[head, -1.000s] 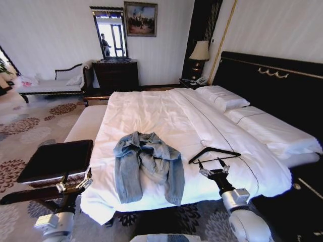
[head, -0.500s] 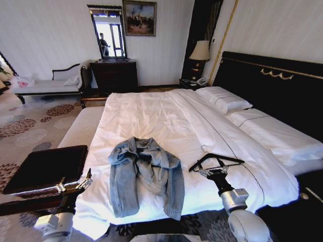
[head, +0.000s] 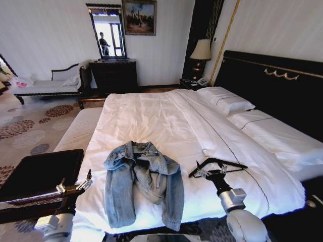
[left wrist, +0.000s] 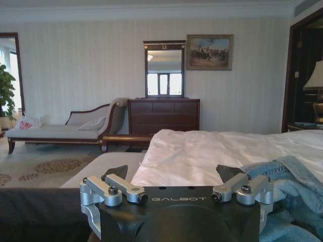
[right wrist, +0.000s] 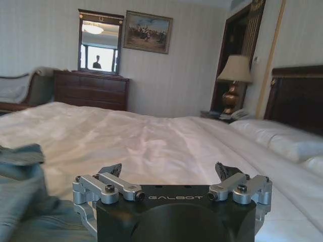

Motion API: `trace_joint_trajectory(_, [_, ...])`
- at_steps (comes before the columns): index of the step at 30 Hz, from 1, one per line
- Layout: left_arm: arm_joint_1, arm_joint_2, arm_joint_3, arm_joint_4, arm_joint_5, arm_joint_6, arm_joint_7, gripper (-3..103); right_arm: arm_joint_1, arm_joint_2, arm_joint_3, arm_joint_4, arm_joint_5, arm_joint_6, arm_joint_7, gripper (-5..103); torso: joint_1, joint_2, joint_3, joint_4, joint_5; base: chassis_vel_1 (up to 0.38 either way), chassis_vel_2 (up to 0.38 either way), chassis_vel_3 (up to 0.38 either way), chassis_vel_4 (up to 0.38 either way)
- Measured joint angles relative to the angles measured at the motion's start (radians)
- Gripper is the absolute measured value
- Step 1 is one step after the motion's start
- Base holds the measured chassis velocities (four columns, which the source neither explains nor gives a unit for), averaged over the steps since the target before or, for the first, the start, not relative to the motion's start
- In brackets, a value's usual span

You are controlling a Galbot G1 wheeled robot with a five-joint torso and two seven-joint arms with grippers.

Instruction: Pick up the clothes from the bed and hang them on the clothes hanger.

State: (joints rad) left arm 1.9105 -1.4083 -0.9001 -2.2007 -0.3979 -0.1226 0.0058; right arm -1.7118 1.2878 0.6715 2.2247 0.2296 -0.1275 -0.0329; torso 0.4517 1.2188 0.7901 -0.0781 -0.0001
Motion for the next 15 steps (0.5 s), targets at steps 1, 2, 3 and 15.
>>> trace_joint_trajectory(1, [0.0,0.0,0.0,0.0,0.0,0.0,0.0,99,0.0,0.0,0.0,0.0,0.0,0.0,0.0,100,0.0,0.0,0.0,0.0,0.0,0.0,0.0,0.0,0.0])
trace_joint_trajectory(2, [0.001,0.0,0.002,0.006,-0.009,0.0,0.0,99,0.005,-0.015,-0.019,0.011,0.117,-0.048,0.011,100,0.0,0.0,0.0,-0.0001,0.0001,0.0,0.0,0.0,0.0])
trace_joint_trajectory(3, [0.003,0.0,0.003,0.012,-0.024,0.001,0.0,99,0.025,-0.041,-0.038,0.022,0.254,-0.107,0.029,100,0.0,0.0,0.0,-0.0001,0.0,0.0,0.0,0.0,0.0])
trace_joint_trajectory(15, [0.014,0.015,-0.006,0.036,-0.086,0.013,0.003,99,0.29,-0.326,-0.194,-0.104,0.634,-0.275,0.035,100,0.0,0.0,0.0,0.0,0.0003,0.0,0.0,0.0,0.0])
